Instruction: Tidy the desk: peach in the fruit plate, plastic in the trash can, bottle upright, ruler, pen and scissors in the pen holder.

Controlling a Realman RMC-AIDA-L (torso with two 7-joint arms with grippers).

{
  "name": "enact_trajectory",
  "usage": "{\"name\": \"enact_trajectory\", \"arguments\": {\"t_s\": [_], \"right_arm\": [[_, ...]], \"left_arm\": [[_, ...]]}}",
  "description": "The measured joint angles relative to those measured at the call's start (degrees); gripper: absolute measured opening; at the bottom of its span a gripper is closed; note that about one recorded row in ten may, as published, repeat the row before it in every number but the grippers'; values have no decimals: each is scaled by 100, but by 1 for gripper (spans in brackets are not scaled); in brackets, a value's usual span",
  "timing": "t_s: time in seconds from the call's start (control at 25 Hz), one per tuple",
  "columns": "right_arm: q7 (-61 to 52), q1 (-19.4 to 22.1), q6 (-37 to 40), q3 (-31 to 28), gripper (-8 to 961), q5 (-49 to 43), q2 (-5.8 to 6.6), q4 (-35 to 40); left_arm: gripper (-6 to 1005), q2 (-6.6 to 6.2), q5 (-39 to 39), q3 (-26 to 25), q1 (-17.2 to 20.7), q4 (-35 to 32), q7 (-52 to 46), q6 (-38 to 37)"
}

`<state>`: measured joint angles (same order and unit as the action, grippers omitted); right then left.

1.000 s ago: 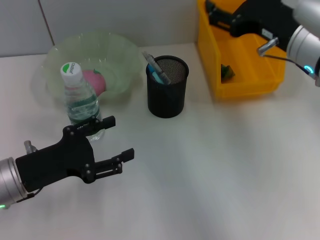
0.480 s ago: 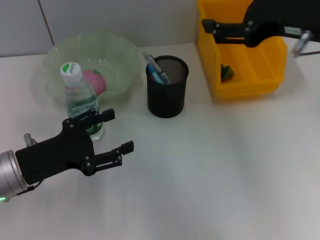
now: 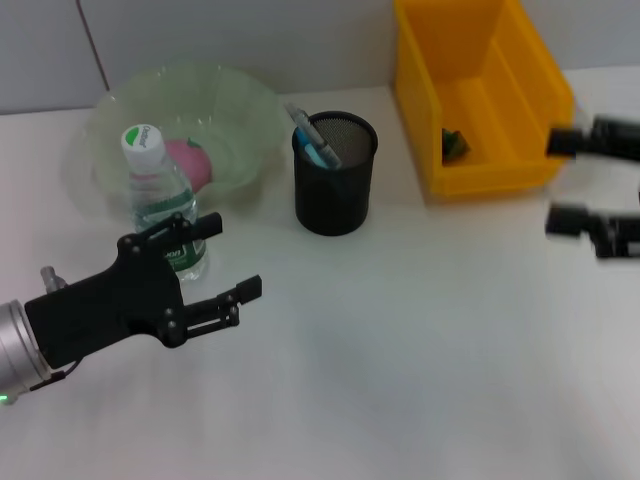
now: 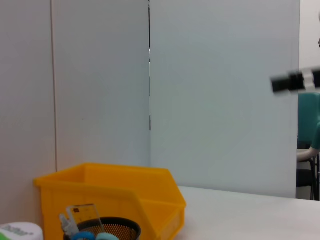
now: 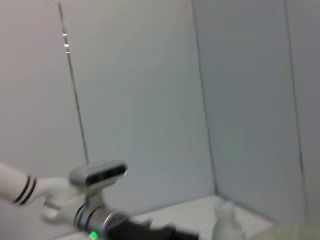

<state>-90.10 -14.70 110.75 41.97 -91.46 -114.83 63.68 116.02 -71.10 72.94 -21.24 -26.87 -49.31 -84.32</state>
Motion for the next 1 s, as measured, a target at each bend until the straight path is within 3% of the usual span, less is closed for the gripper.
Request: {"name": "enact_trajectory", "arguments": {"t_s": [0.08,0.2,0.56,1.0], "right_arm": [[653,-128,86,-39,819,-408,149,-1060],[927,-220,-12,-40,818,-657,178,-1505],[1158,-482,-318,-2,818,-1272,-70,-1692],[1259,-570,-521,42,818,-1411,-188,-1760]], "left_arm": [[849,-1,1,0,6,0,-21,-26],[849,-2,1,2,5,0,-28,-28],[849,16,-91,52,-65,-36,-144,-40],[849,-4,-190,61,-101,-49,-303,-42]]}}
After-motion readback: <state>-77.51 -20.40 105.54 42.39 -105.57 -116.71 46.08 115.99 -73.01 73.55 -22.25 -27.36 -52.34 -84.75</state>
